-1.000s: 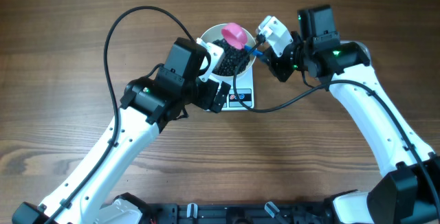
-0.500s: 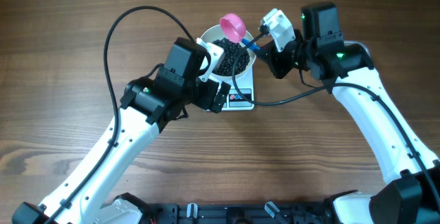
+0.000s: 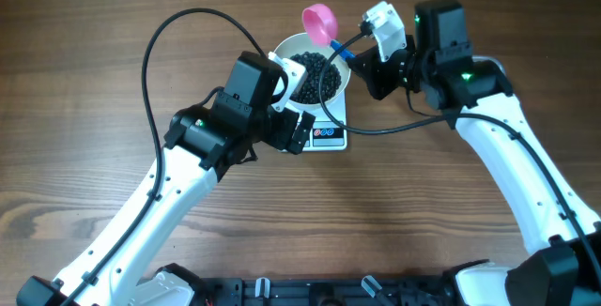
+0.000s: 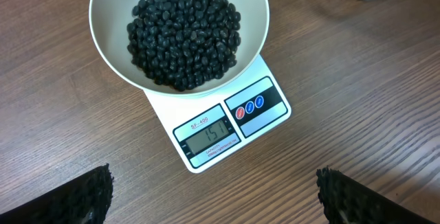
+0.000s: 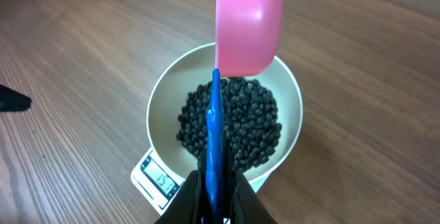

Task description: Scoop item into bowl and weigh 150g on scale

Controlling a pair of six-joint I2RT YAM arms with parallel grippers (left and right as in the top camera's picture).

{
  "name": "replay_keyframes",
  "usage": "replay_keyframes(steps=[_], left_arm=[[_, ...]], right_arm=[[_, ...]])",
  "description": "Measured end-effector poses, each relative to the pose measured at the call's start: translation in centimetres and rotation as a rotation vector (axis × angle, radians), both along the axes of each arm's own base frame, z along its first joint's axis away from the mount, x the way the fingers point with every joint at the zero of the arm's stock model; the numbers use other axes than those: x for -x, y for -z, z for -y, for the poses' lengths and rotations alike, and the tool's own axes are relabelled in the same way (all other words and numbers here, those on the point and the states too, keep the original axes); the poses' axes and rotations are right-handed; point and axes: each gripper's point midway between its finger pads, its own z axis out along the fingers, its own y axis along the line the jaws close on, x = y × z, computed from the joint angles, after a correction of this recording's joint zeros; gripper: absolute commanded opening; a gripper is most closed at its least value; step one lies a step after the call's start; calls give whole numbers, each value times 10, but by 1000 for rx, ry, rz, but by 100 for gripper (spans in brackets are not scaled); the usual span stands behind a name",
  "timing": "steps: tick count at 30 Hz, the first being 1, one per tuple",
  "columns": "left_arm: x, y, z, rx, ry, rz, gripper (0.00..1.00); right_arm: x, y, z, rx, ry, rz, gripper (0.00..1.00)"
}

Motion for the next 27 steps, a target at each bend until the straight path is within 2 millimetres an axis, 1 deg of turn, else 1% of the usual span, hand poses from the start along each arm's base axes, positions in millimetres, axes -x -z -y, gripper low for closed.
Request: replay_keyframes(steps=[4,7,22,24,27], left_arm=[[0,0,0,0,0,0,100],[0,0,0,0,0,0,100],[0,0,0,0,0,0,100],[0,0,0,0,0,0,100],[0,0,0,0,0,0,100]], right_arm=[[-3,-10,10,-16,34,19,4],[-5,-12,16,-25,57,14,4],[-5,-12,16,-37,71,1,5],[-6,-9,16,-35,71,-7,4],[-9,6,13,-36,65,-47,4]])
